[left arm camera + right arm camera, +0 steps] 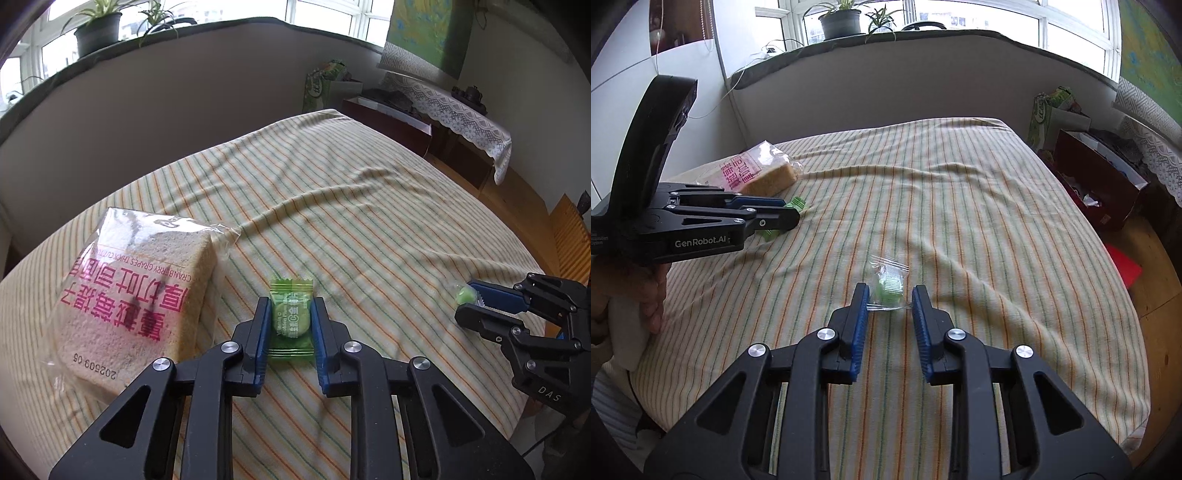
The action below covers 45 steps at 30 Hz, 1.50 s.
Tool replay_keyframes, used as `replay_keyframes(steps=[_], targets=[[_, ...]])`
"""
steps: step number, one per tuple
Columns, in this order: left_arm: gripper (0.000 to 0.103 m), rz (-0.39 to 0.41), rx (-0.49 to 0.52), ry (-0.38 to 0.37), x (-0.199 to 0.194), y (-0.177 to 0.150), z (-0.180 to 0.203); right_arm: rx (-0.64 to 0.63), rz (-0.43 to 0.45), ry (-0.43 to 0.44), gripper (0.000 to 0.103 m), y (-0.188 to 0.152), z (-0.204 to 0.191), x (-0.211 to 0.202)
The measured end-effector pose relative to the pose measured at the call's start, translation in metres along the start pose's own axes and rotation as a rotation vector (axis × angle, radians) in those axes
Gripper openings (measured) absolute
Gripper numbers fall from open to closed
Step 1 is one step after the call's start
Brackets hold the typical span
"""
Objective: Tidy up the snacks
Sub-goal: 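Grasp the green-wrapped sweet with the left gripper while the right gripper grasps the small clear bag, then carry the green sweet and clear bag into the box and release both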
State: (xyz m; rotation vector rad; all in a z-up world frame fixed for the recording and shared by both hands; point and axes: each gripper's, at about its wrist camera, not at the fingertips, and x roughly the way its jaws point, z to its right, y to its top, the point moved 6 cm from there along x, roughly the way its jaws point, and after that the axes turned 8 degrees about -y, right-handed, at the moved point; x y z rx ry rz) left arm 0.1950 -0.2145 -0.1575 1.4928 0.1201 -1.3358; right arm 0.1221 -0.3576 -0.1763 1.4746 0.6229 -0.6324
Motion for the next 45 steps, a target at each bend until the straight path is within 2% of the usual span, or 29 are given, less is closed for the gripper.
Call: replay_keyframes(steps=[5,10,19,23,32,40,45], targets=[[0.019,0.068,-0.037,-0.053,-0.021,-0.007,0.004,0.054,0.05,0.029,0.025,-0.001,0.006,-0.012],[0.019,0.146,-0.116,-0.077,-0.054,-0.021,0.002,0.121,0.074,0.065,0.025,-0.004,0.013,-0.017],[0.019,0.299,-0.195,-0.053,-0.124,-0.05,-0.007,0.186,0.112,0.134,0.025,-0.002,-0.001,-0.033],[0.019,0.379,-0.23,-0.013,-0.17,-0.061,-0.024,0.151,0.153,0.156,0.025,0.014,-0.026,-0.053],[0.019,0.597,-0.243,0.128,-0.288,-0.091,-0.059,0.028,0.293,0.166,0.025,0.064,-0.092,-0.117],[0.019,0.682,-0.298,0.186,-0.328,-0.126,-0.088,-0.104,0.331,0.188,0.025,0.084,-0.175,-0.144],[0.019,0.696,-0.31,0.273,-0.348,-0.147,-0.102,-0.189,0.309,0.232,0.025,0.081,-0.234,-0.143]])
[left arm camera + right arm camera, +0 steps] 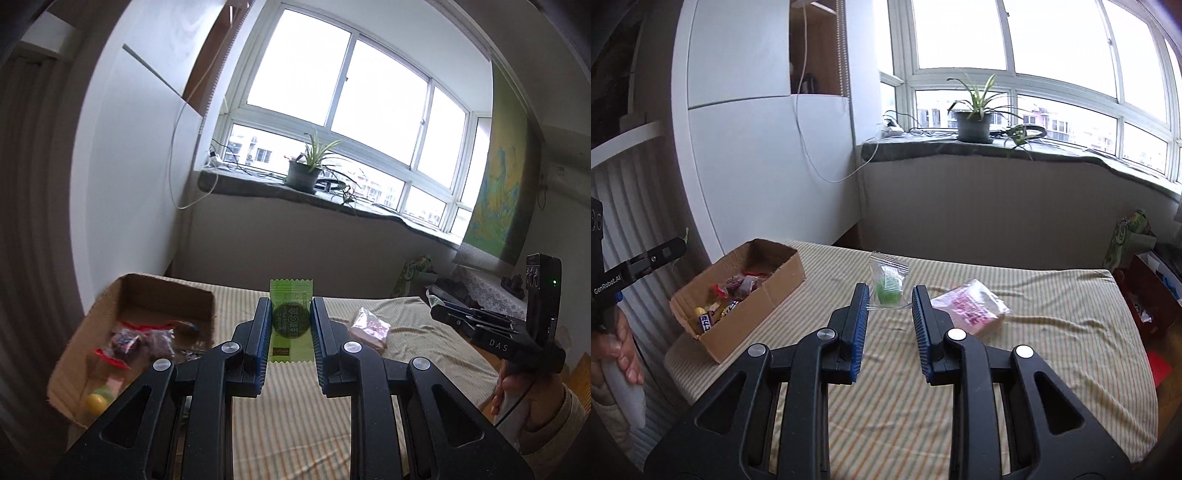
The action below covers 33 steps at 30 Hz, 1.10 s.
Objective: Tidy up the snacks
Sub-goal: 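Carry the green sweet and clear bag into the box and release both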
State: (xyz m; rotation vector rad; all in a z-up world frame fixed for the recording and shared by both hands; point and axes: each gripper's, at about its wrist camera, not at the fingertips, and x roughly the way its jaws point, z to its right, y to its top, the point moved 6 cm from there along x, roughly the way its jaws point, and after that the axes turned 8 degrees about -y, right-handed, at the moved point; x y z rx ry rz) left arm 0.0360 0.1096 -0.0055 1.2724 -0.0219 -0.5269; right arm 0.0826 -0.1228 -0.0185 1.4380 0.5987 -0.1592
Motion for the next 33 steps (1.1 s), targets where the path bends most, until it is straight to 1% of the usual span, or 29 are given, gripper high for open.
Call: replay_keyframes(steps=[5,11,15,19,23,27,33], targets=[[0.019,0.021,-0.011,0.077,-0.025,-0.005,-0.031,-0.072,-0.038,0.077,0.025,-0.002,-0.059,0.022],[0.019,0.029,-0.063,0.165,-0.044,-0.013,-0.073,-0.155,-0.074,0.195,0.025,-0.003,-0.133,0.049],[0.019,0.022,-0.085,0.205,-0.051,-0.018,-0.095,-0.205,-0.089,0.271,0.025,-0.003,-0.18,0.066],[0.019,0.011,-0.095,0.23,-0.05,-0.019,-0.108,-0.239,-0.091,0.339,0.025,0.001,-0.218,0.078],[0.019,-0.007,-0.097,0.239,-0.043,-0.022,-0.113,-0.261,-0.086,0.373,0.025,0.004,-0.239,0.086],[0.019,-0.032,-0.1,0.242,-0.034,-0.027,-0.117,-0.271,-0.091,0.391,0.025,0.007,-0.247,0.098],[0.02,-0.088,-0.109,0.243,-0.019,-0.039,-0.123,-0.287,-0.076,0.414,0.025,0.02,-0.258,0.117]])
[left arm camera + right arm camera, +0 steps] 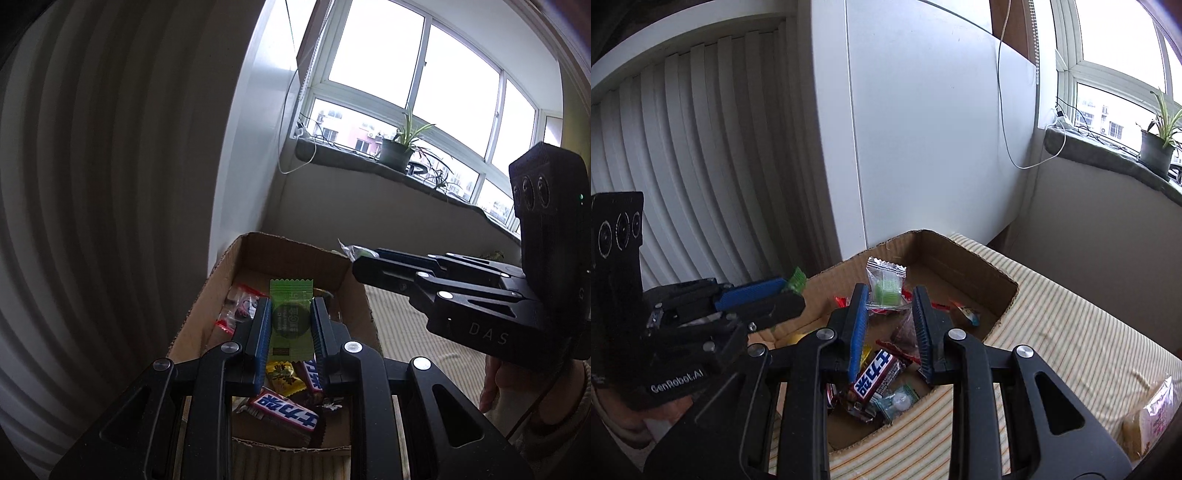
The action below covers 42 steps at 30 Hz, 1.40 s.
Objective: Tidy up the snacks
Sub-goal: 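Carry the green sweet and clear bag into the box and release both, then move both open grippers back to the bread loaf bag on the bed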
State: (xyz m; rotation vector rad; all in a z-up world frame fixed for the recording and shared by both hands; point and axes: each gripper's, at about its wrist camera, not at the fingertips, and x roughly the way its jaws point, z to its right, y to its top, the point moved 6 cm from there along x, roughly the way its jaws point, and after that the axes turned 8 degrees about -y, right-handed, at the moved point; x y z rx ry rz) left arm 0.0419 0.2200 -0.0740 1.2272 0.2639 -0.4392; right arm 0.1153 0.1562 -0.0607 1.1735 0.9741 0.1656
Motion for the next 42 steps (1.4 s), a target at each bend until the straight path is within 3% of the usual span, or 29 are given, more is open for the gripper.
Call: replay_keyframes(steps=[2,4,5,10,14,21,25,33,42], targets=[[0.026,-0.035,0.001,0.006,0.006,-0.005,0.0,-0.005,-0.003,0.004,0.026,0.001,0.0,0.011],[0.063,-0.051,0.008,0.044,0.007,-0.01,-0.002,-0.004,-0.059,0.008,0.047,-0.005,0.0,0.029],[0.069,-0.048,0.011,0.062,0.004,-0.012,-0.002,0.009,-0.066,0.003,0.056,-0.009,0.002,0.034],[0.071,-0.05,-0.018,0.089,-0.009,-0.019,-0.012,0.044,-0.083,-0.026,0.056,-0.035,0.013,0.021],[0.071,-0.049,-0.067,0.116,-0.017,-0.018,-0.021,0.096,-0.089,-0.041,0.072,-0.053,0.022,0.007],[0.078,-0.007,-0.074,0.119,-0.036,-0.009,-0.012,0.104,-0.034,-0.05,0.082,-0.049,0.013,-0.015],[0.078,-0.012,-0.053,0.119,-0.031,0.001,0.001,0.097,-0.026,-0.039,0.082,-0.05,0.008,-0.025],[0.078,-0.031,0.011,0.078,-0.019,0.007,0.049,0.131,-0.006,-0.1,0.083,-0.068,0.04,-0.059],[0.079,-0.085,0.125,-0.039,0.017,0.005,0.136,0.27,0.031,-0.214,0.084,-0.11,0.124,-0.118]])
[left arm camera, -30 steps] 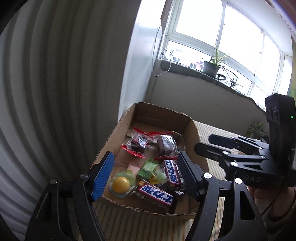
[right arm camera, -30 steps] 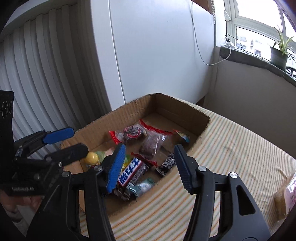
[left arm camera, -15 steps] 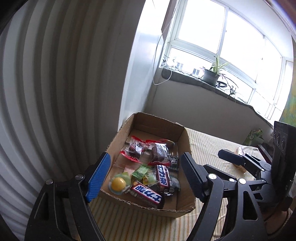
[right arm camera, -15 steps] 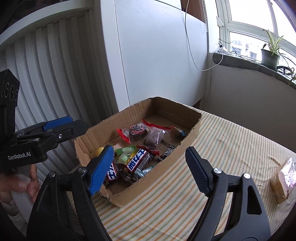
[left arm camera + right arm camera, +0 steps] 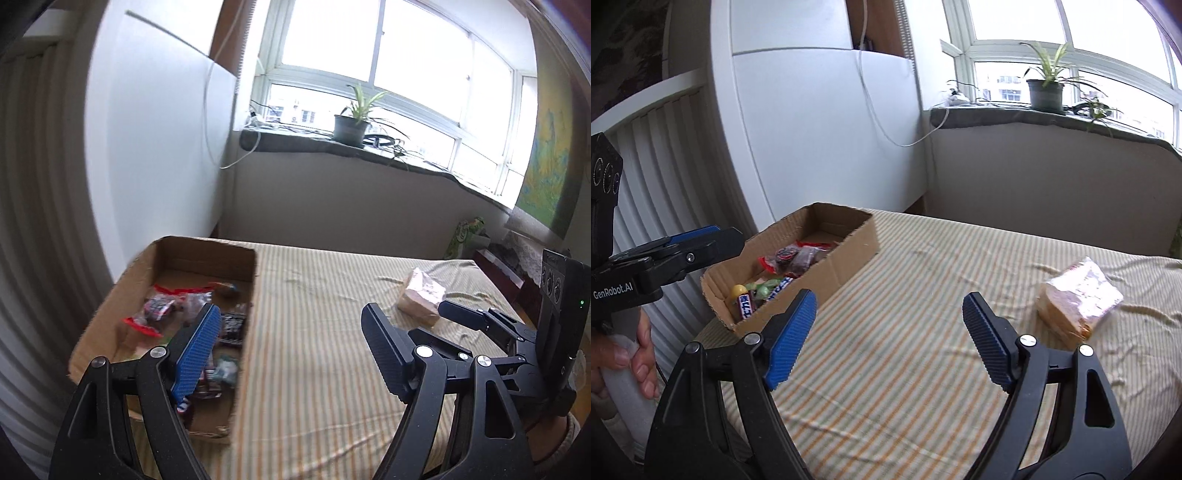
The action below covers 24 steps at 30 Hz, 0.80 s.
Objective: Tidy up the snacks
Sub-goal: 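Move both open grippers back to the bread loaf bag on the bed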
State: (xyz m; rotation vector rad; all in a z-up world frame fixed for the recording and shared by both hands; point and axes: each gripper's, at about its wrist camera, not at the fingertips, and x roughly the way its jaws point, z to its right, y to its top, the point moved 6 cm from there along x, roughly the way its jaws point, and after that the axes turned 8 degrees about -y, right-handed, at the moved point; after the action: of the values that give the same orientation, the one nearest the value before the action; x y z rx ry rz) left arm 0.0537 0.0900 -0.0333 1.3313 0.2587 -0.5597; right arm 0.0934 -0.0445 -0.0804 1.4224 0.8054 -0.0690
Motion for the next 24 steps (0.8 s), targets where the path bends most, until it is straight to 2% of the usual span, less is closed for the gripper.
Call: replay_keyframes(steps=[8,12,17,24], targets=[[0.079,-0.069,0.113,-0.188,0.043,-0.003,0.098,0.168,-0.014,-0.19,0.084,-0.041,0.122,-0.049],[0.079,-0.097,0.174,-0.251,0.051,-0.01,0.138,0.246,-0.034,-0.263,0.084,-0.063,0.167,-0.071],[0.079,-0.115,0.203,-0.267,0.052,-0.013,0.153,0.273,-0.017,-0.291,0.084,-0.07,0.188,-0.088],[0.079,-0.133,0.204,-0.267,0.069,-0.007,0.161,0.268,-0.021,-0.274,0.084,-0.07,0.186,-0.08]])
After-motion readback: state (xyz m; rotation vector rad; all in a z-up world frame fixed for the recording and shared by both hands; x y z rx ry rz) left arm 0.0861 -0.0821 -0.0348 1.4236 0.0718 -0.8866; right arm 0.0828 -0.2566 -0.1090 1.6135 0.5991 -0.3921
